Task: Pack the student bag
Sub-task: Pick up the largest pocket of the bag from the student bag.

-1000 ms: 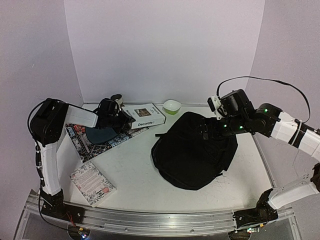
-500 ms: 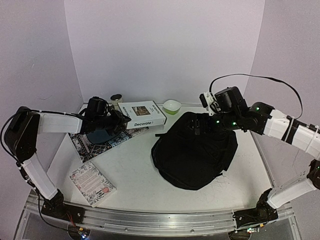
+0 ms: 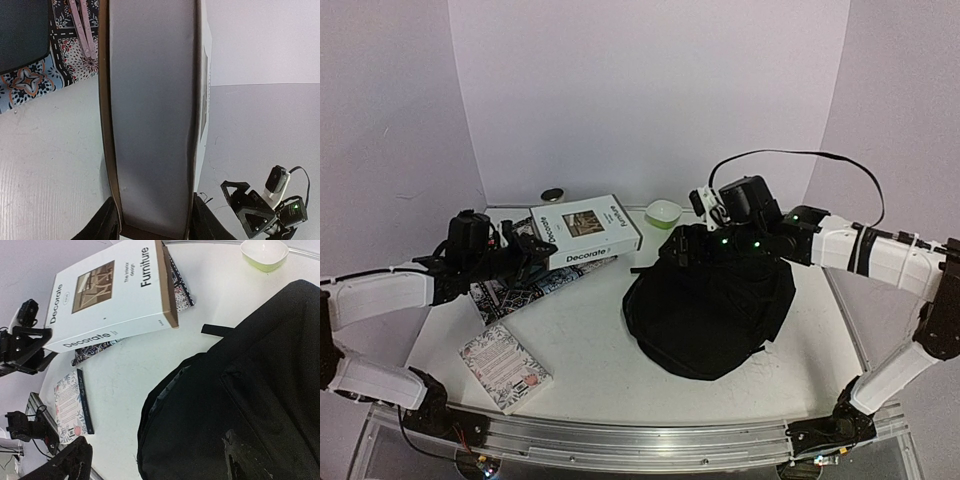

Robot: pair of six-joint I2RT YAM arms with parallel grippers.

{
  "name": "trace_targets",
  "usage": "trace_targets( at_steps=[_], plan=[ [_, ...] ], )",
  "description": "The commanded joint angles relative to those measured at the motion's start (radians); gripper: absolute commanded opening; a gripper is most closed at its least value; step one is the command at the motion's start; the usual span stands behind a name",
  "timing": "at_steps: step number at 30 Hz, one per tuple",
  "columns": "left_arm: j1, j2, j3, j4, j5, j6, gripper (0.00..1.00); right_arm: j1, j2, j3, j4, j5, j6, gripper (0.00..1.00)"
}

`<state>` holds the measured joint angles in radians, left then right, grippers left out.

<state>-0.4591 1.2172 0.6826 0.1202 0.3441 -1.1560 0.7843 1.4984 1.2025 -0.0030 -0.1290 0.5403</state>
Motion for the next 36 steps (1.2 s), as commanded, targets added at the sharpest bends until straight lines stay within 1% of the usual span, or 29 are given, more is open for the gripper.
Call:
trace_targets(
  at_steps=[1, 5, 8, 13, 21, 29, 33, 36],
  plan=[
    [0.001, -0.127, -0.072, 0.04, -0.023, 0.003, 0.31, 0.074, 0.034, 0.038, -0.104, 0.073, -0.084, 0.92],
    [0.001, -0.19, -0.125, 0.037, -0.05, -0.002, 0.31, 0.173, 0.075, 0.048, -0.229, 0.221, -0.127, 0.92],
    [0.002, -0.206, -0.149, 0.035, -0.067, -0.011, 0.31, 0.235, 0.097, 0.041, -0.3, 0.321, -0.142, 0.92],
    [0.002, -0.192, -0.167, 0.034, -0.087, -0.022, 0.31, 0.327, 0.141, 0.052, -0.397, 0.437, -0.16, 0.92],
    [0.002, -0.18, -0.17, 0.033, -0.106, -0.021, 0.31, 0.457, 0.245, 0.121, -0.526, 0.563, -0.144, 0.92],
    [0.002, -0.172, -0.165, 0.033, -0.105, -0.023, 0.31, 0.511, 0.408, 0.214, -0.713, 0.695, -0.071, 0.91],
    [0.002, -0.172, -0.157, 0.033, -0.097, -0.018, 0.31, 0.511, 0.446, 0.249, -0.816, 0.808, -0.012, 0.91],
    [0.002, -0.174, -0.153, 0.033, -0.094, -0.013, 0.31, 0.51, 0.459, 0.263, -0.87, 0.865, 0.019, 0.88]
  ],
)
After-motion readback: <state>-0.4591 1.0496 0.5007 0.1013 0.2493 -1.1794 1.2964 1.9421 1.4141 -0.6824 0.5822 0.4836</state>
